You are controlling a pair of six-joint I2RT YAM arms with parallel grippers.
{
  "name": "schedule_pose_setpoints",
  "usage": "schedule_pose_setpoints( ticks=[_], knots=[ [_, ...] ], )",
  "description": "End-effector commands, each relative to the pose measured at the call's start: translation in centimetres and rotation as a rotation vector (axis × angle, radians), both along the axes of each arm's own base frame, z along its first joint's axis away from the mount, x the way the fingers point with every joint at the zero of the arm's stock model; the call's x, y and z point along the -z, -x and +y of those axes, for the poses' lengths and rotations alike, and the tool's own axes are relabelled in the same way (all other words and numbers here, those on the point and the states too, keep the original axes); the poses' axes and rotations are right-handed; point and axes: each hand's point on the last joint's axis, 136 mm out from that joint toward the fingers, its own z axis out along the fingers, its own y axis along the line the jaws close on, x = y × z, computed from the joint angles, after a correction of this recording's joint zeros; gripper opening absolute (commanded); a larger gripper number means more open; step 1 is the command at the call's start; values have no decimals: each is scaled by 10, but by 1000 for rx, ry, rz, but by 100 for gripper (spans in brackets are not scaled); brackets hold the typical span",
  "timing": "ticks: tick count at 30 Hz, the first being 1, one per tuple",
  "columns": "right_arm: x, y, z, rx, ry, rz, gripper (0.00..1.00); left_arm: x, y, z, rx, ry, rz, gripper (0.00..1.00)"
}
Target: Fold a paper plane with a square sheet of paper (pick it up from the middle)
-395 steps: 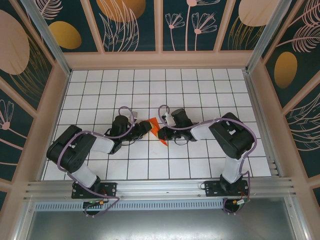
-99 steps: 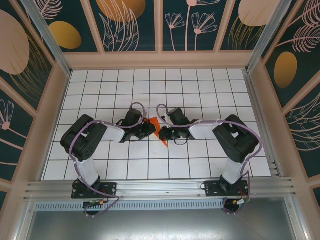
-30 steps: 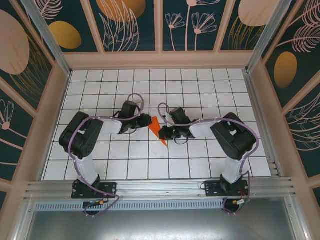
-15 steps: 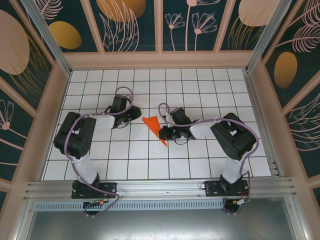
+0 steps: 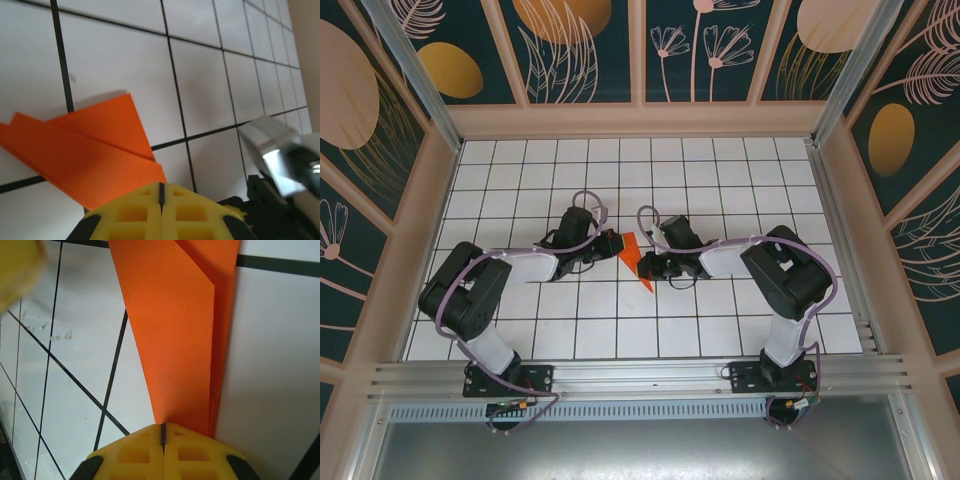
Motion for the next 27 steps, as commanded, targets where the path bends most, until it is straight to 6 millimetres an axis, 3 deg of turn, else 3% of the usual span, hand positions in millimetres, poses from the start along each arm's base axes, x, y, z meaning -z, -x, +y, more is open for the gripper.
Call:
schedule_pose_setpoints(
  ticks=[1, 7, 13, 19, 27],
  knots=[
    [51, 25, -27, 25, 156, 125, 0, 19, 9, -13, 78, 7, 44, 0],
    [53, 27, -28, 17, 170, 133, 0, 48, 10, -10, 105, -84, 87, 0],
    [56, 29, -31, 18, 188, 140, 0, 69, 0, 18, 14, -243, 101, 0],
    [57, 32, -35, 18, 198, 143, 0, 67, -26, 54, -98, -270, 103, 0],
    [55, 35, -33, 13, 181, 145, 0, 59, -55, 72, -86, -253, 78, 0]
  ],
)
